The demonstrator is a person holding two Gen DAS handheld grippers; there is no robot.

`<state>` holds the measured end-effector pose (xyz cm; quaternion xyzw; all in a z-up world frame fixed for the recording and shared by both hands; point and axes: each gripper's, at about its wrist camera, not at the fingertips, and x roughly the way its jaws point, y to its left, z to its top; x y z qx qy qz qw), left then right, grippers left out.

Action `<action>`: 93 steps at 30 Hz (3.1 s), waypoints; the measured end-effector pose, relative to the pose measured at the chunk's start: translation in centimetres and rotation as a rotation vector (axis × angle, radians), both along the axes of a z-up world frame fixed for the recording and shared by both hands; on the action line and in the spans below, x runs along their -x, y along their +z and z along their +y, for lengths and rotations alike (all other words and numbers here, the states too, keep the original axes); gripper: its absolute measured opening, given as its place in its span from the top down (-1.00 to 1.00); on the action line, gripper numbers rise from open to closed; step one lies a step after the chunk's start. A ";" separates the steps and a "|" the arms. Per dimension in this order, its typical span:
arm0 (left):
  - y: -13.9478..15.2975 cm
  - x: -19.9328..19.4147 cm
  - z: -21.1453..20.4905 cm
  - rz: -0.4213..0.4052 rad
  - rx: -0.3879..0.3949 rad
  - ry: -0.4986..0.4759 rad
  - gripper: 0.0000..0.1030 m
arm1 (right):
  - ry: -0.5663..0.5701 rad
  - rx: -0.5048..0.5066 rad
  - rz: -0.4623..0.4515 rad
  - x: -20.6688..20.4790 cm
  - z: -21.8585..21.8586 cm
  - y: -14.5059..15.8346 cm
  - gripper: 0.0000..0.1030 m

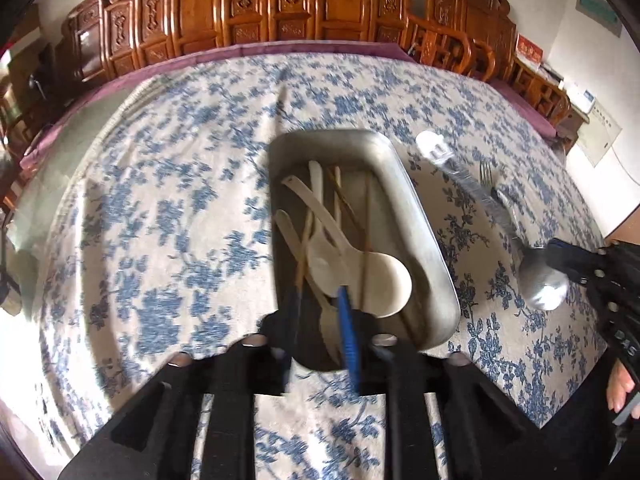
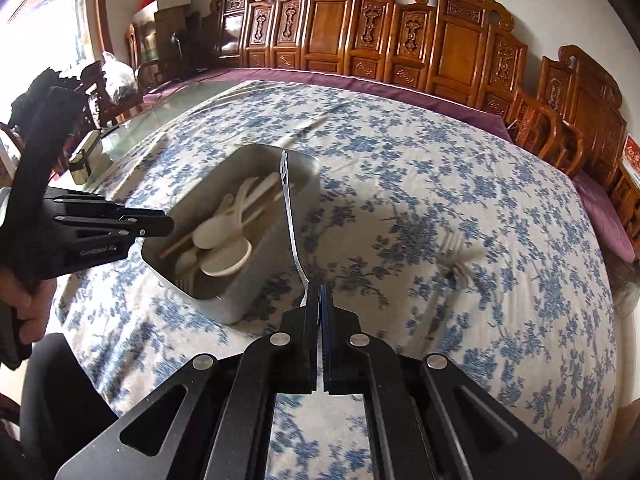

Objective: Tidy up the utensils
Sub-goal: 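Carry the chopstick into the tray with the left tool and open while the right tool holds the spoon, then lower the metal spoon into the tray and open the right tool, then move the right tool to the metal spoon while the left tool approaches the metal fork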

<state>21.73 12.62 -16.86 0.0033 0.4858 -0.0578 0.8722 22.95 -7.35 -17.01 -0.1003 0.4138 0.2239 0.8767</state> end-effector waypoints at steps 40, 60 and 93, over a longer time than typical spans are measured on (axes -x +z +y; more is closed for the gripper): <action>5.8 5.2 7.5 -0.194 0.076 0.182 -0.80 | -0.137 0.020 0.068 -6.7 10.5 -4.2 0.95; 4.9 5.3 5.4 -0.167 0.040 0.129 -0.85 | -0.032 -0.079 0.019 -3.1 8.2 -1.0 0.50; 3.6 4.2 -5.6 -0.100 -0.012 -0.063 -0.85 | -0.132 -0.033 0.001 -0.8 -12.9 -5.5 -0.25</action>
